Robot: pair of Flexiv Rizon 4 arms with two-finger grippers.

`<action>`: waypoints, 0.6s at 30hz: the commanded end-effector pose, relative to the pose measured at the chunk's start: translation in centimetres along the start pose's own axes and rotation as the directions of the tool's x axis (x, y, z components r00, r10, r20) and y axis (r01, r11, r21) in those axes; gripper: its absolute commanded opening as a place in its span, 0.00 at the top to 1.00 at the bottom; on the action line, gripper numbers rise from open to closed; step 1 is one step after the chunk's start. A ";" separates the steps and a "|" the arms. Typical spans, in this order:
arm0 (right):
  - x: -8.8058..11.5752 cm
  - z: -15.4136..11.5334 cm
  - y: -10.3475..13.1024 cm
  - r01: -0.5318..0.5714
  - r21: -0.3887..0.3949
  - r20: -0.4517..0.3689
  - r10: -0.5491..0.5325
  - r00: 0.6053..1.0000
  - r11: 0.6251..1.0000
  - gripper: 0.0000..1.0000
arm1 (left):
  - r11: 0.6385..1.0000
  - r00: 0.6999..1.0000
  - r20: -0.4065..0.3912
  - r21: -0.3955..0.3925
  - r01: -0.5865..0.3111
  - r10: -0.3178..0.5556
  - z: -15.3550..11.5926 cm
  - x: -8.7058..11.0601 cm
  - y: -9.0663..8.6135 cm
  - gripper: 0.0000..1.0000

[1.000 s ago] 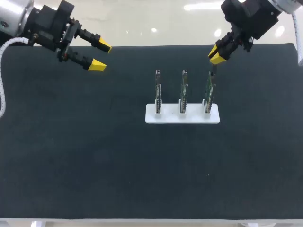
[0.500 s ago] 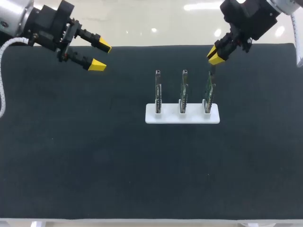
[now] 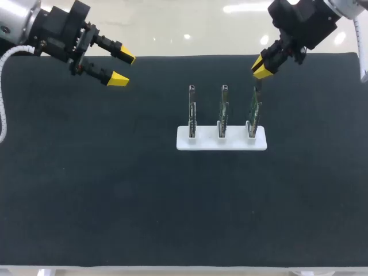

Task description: Pick up the optical module with the left hand, and insert it into the network port with the right hand.

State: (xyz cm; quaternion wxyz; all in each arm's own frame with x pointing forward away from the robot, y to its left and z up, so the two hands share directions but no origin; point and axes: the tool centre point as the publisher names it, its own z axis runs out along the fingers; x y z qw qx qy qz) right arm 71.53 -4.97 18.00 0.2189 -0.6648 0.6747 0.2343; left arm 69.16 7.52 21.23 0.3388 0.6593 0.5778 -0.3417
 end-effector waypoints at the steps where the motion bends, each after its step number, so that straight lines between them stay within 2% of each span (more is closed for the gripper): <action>1: 0.0 0.1 -0.1 0.000 0.000 -0.003 0.000 1.000 1.000 1.00 | 1.000 1.000 -0.004 0.002 0.001 -0.001 0.0 0.0 0.1 0.00; 18: -0.1 -0.2 -0.1 0.000 -0.005 -0.010 0.000 1.000 1.000 1.00 | 1.000 1.000 -0.004 0.002 0.001 -0.001 0.0 0.0 0.1 0.00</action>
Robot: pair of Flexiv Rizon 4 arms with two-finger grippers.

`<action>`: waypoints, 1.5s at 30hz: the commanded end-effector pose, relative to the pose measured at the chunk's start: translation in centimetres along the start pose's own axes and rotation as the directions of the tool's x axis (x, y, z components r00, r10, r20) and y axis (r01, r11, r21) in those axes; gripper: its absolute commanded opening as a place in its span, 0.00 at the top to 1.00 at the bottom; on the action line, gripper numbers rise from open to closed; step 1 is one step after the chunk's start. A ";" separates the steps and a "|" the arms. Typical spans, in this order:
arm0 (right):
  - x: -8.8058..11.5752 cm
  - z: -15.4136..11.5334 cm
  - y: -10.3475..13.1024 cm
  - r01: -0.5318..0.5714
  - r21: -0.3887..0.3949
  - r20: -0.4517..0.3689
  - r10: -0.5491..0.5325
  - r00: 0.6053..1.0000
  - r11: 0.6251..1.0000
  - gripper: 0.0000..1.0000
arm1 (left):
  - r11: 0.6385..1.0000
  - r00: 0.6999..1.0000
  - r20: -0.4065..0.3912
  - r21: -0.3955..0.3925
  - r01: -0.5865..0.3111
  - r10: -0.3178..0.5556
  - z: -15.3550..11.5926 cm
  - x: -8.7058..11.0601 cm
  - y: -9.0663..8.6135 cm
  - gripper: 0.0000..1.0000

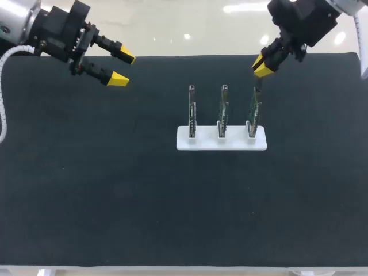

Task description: Pick up the optical module with the left hand, and insert it into the network port with the right hand.

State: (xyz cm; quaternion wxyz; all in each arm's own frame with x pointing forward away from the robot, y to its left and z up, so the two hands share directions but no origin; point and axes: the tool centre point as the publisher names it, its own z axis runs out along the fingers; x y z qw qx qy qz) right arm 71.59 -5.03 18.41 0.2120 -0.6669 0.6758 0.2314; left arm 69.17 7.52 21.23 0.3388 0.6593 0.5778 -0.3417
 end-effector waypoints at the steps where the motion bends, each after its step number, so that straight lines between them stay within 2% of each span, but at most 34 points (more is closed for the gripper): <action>1: 0.1 0.3 0.0 0.000 0.000 0.007 0.000 1.000 1.000 1.00 | 1.000 1.000 -0.004 0.002 0.001 -0.001 0.0 0.0 0.1 0.00; 40: 1.0 1.3 0.0 0.007 0.017 0.044 -0.007 0.999 1.000 1.00 | 1.000 1.000 -0.004 0.002 0.001 -0.001 0.0 0.0 0.1 0.00; 41: 0.8 1.1 0.0 0.005 0.016 0.043 -0.006 0.999 1.000 0.60 | 1.000 1.000 -0.004 0.002 0.001 -0.001 0.0 0.0 0.1 0.00; 42: 0.7 1.0 -0.1 0.000 0.013 0.045 0.000 0.999 1.000 0.00 | 1.000 1.000 -0.004 0.002 0.001 -0.001 0.0 0.0 0.1 0.00; 45: 0.5 0.5 0.0 -0.005 0.010 0.038 0.004 0.999 1.000 0.00 | 1.000 1.000 -0.004 0.002 0.001 -0.001 0.0 0.0 0.1 0.00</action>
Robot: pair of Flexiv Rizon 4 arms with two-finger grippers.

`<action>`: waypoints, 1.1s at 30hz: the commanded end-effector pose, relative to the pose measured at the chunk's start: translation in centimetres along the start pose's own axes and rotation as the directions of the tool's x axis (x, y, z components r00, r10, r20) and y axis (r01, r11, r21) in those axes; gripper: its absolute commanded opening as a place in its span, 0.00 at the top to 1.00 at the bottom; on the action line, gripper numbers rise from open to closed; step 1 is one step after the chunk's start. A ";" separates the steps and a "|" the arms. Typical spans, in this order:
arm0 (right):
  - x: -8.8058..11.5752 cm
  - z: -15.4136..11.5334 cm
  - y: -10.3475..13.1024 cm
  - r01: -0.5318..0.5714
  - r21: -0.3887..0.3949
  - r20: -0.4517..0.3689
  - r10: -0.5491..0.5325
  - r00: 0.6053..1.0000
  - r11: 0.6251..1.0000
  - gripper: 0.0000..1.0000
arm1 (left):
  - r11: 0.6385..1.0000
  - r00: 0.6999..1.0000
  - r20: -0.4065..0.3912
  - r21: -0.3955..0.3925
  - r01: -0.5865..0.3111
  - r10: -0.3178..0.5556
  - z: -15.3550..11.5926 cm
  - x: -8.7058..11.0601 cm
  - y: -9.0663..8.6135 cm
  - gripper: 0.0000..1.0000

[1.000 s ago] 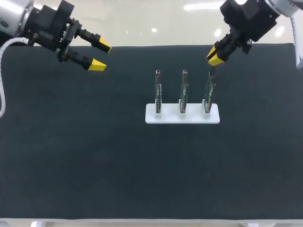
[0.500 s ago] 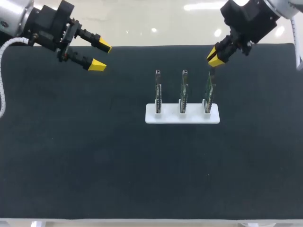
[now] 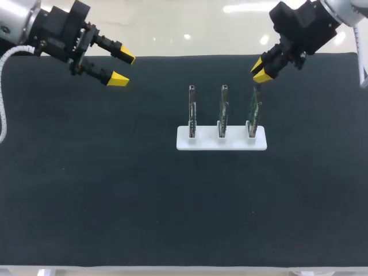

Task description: Pick up the optical module with the left hand, and insert it into the network port with the right hand.

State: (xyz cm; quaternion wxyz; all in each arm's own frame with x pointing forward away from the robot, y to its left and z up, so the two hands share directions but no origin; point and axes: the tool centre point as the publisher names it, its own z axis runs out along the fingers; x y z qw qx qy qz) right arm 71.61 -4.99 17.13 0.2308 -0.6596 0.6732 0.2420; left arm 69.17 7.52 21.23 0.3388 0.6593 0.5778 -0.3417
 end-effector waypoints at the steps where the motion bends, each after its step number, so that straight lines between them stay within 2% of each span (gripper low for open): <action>1: -0.3 -0.6 0.1 -0.005 -0.003 -0.009 0.005 1.000 1.000 0.00 | 1.000 1.000 -0.004 0.002 0.001 -0.001 0.0 0.0 0.1 0.00; 11: -1.0 -2.0 0.1 -0.018 -0.007 -0.044 0.018 0.999 1.000 0.00 | 1.000 1.000 -0.004 0.002 0.001 -0.001 0.0 0.0 0.1 0.00; 12: -1.0 -2.1 0.0 -0.018 -0.008 -0.046 0.018 0.999 1.000 0.20 | 1.000 1.000 -0.004 0.002 0.001 -0.001 0.0 0.0 0.1 0.00; 13: -1.1 -2.2 0.0 -0.018 -0.009 -0.050 0.017 0.999 1.000 0.65 | 1.000 1.000 -0.004 0.002 0.001 -0.001 0.0 0.0 0.1 0.00; 14: -1.1 -2.3 0.0 -0.013 -0.012 -0.058 0.012 0.998 1.000 1.00 | 1.000 1.000 -0.004 0.002 0.001 -0.001 0.0 0.0 0.1 0.00; 33: -0.9 -1.8 0.2 -0.003 -0.003 -0.068 0.003 0.998 1.000 1.00 | 1.000 1.000 -0.004 0.002 0.001 -0.001 0.0 0.0 0.1 0.00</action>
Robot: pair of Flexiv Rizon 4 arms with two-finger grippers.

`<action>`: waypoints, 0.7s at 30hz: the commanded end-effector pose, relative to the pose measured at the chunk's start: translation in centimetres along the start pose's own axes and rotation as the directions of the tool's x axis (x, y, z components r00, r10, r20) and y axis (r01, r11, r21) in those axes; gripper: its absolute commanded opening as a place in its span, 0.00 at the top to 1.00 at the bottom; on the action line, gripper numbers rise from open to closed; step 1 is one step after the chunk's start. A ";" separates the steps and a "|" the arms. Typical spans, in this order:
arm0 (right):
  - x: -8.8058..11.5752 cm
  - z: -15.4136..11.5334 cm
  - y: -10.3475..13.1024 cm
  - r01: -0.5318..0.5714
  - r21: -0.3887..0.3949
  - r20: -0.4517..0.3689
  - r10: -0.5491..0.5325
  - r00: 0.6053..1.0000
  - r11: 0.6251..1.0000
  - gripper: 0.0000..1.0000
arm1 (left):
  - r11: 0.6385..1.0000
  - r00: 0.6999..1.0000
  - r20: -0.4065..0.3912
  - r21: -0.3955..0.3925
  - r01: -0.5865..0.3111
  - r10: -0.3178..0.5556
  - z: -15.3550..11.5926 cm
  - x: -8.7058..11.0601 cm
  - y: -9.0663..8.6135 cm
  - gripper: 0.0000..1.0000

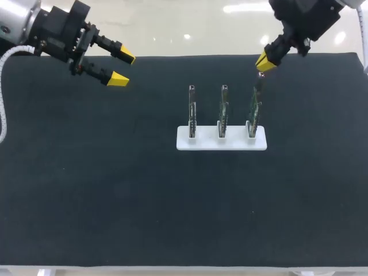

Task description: Pick up the optical module with the left hand, and insert it into the network port with the right hand.

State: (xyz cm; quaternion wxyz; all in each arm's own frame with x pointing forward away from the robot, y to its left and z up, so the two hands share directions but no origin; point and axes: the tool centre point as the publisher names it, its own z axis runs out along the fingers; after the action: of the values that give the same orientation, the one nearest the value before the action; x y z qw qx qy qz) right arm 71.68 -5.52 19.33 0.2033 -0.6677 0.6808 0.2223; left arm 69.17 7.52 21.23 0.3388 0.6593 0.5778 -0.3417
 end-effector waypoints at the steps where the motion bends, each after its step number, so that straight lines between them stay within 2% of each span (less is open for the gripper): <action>1: 0.2 0.4 0.2 0.000 0.008 0.004 0.000 1.000 1.000 1.00 | 1.000 1.000 -0.004 0.002 0.001 -0.001 0.0 0.0 0.1 0.00; 21: 1.5 2.5 0.1 0.014 0.018 0.047 -0.015 0.999 1.000 1.00 | 1.000 1.000 -0.004 0.002 0.001 -0.001 0.0 0.0 0.1 0.00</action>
State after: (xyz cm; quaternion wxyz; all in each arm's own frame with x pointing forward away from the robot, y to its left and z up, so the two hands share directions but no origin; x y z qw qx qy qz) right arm 71.54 -5.35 16.78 0.2236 -0.6660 0.6735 0.2299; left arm 69.17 7.52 21.23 0.3388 0.6593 0.5778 -0.3417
